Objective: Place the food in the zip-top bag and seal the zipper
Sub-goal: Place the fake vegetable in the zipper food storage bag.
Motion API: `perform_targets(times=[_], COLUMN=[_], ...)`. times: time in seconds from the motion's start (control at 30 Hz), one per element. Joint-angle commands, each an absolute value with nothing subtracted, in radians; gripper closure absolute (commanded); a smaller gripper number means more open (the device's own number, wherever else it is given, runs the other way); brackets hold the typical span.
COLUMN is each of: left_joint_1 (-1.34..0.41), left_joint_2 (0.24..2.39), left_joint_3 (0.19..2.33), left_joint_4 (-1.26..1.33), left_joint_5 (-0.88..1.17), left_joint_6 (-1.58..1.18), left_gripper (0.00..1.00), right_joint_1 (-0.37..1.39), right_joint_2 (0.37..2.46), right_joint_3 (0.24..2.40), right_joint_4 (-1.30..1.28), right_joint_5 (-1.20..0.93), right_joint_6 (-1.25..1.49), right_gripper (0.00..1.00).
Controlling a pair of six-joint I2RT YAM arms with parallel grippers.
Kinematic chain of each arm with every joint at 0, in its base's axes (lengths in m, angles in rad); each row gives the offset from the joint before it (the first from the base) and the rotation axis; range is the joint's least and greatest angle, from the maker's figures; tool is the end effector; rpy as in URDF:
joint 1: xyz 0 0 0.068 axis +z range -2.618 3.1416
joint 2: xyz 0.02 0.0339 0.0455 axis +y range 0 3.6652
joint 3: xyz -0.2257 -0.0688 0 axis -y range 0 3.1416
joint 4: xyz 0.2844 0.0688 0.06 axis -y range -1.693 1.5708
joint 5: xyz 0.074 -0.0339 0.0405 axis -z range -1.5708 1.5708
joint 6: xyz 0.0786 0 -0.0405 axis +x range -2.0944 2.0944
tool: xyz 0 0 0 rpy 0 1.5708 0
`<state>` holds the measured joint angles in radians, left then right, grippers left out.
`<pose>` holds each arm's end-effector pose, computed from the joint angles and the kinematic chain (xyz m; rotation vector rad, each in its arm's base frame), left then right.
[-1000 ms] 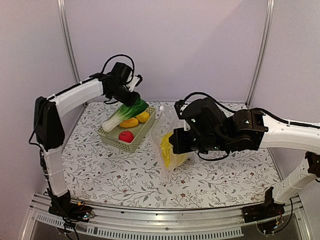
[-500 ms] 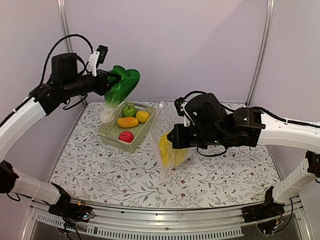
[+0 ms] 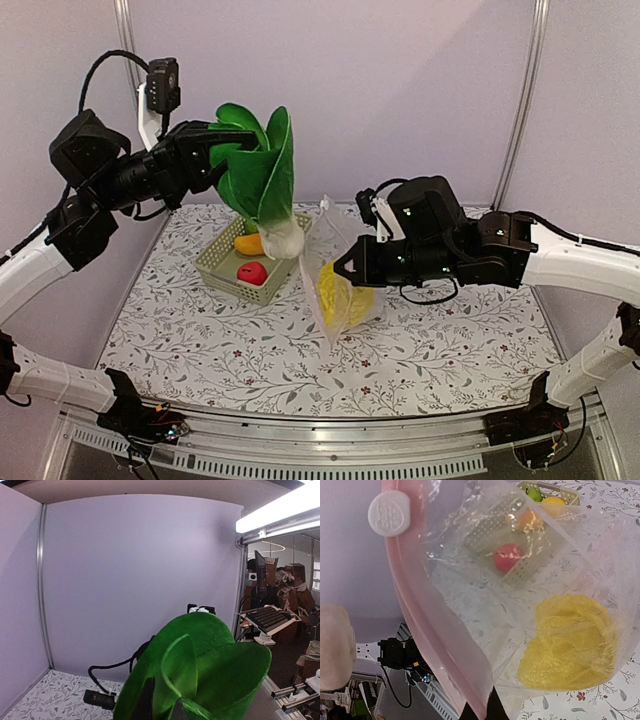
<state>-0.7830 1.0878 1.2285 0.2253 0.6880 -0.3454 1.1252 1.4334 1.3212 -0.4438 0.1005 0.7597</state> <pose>0.1875 -0.2570 0.4609 0.9149 1.0882 -1.3622 0.1828 0.3645 0.2845 -0.3537 2.2669 0.9637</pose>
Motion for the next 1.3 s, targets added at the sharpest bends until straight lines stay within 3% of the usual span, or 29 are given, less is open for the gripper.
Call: perform_targets(times=[0.0, 0.67, 1.27], left_joint_1=[-0.868, -0.935, -1.016], left_joint_2=[1.146, 1.258, 1.226], left_joint_3=[1.253, 1.138, 1.075], left_joint_4=[0.43, 0.533, 0.397], left_joint_5=[0.778, 0.655, 0.344], left_joint_6=[-0.425, -0.207, 0.207], left_gripper=[1.0, 1.0, 1.0], right_joint_1=[1.114, 1.113, 1.113], right_joint_2=[1.393, 1.29, 1.294], right_joint_3=[1.307, 1.249, 1.252], right_joint_4=[-0.396, -0.33, -0.305], right_joint_5=[0.042, -0.096, -0.135], right_joint_6=[0.794, 0.848, 0.867], right_gripper=[1.0, 1.0, 1.0])
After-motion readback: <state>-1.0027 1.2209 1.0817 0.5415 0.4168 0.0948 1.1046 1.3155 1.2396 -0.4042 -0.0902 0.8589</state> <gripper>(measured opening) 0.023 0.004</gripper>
